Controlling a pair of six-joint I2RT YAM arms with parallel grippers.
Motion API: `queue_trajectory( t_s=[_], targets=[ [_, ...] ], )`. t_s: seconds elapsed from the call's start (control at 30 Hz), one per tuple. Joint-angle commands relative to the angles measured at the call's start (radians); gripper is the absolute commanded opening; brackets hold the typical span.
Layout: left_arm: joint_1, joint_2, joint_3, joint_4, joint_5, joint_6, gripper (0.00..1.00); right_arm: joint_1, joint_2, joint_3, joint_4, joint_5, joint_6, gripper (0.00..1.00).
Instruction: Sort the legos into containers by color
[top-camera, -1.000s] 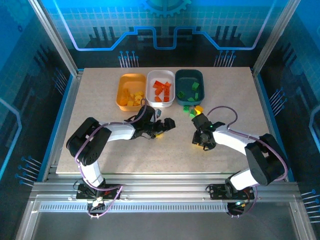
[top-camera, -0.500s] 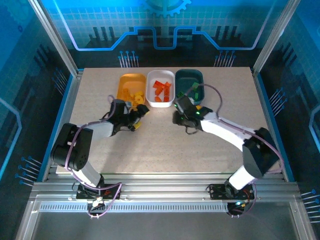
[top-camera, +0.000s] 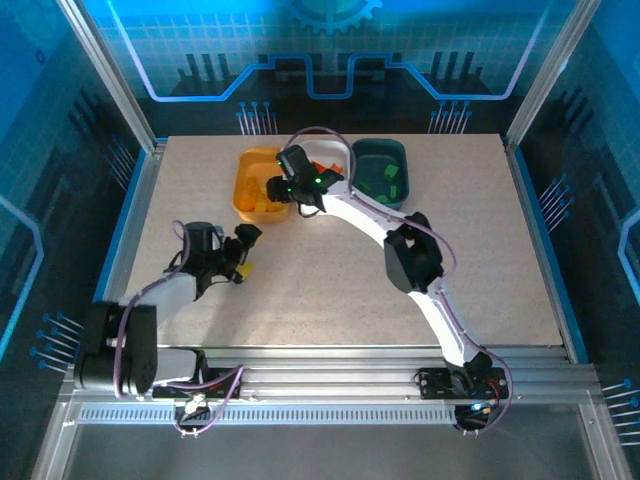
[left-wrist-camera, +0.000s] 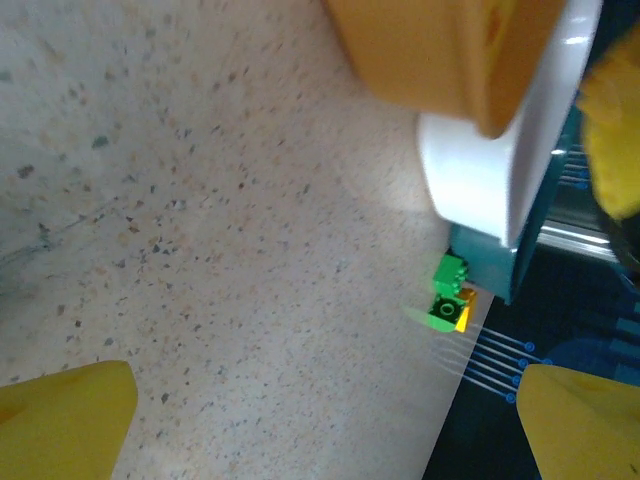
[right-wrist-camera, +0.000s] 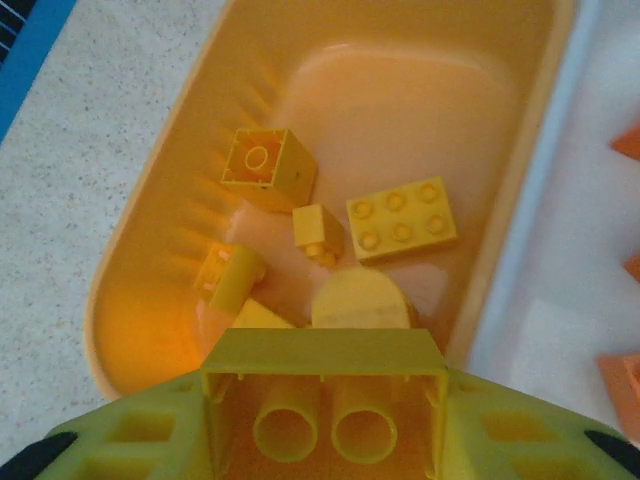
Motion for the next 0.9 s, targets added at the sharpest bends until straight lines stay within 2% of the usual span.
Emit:
queue_trajectory(
  t_s=[0.0,0.03,0.1,0.17,0.33,0.4,0.5,0.6,0.73,0.87],
  targets=[
    [0.017,-0.103,-0.004,-0.155,-0.059,0.081,0.99,-0.015,0.146,0.272,-0.186,-0.058,-0.059,0.61],
    [0.018,-0.123,-0.002,-0.169,-0.063,0.088,0.99,-0.016,0.192,0.354,-0.233,-0.055,-0.062,0.69],
    [0.018,-0.152,0.006,-0.180,-0.057,0.105,0.99,-0.024,0.238,0.468,-0.313,-0.048,-0.064,0.76],
    [0.018,-0.168,0.009,-0.175,-0.046,0.116,0.99,-0.022,0.180,0.410,-0.295,-0.030,-0.074,0.78],
    [0.009,-0.167,0.011,-0.132,-0.025,0.128,0.99,-0.006,-0.207,-0.114,-0.011,0.056,-0.079,0.82],
    [-0.028,-0.145,0.009,-0.097,-0.029,0.133,0.99,-0.013,-0.358,-0.326,0.068,0.126,-0.058,0.84],
    [-0.151,-0.083,0.025,-0.062,-0.077,0.155,0.99,-0.047,-0.547,-0.627,0.122,0.232,0.001,0.86],
    [-0.293,0.021,0.076,-0.026,-0.106,0.181,0.99,-0.118,-0.689,-0.882,0.156,0.271,0.070,0.88],
    [-0.410,0.177,0.185,-0.005,-0.101,0.214,0.99,-0.250,-0.804,-1.106,0.185,0.216,0.132,0.88],
    [-0.477,0.302,0.293,-0.013,-0.086,0.231,0.99,-0.370,-0.817,-1.185,0.190,0.129,0.153,0.88]
  ],
)
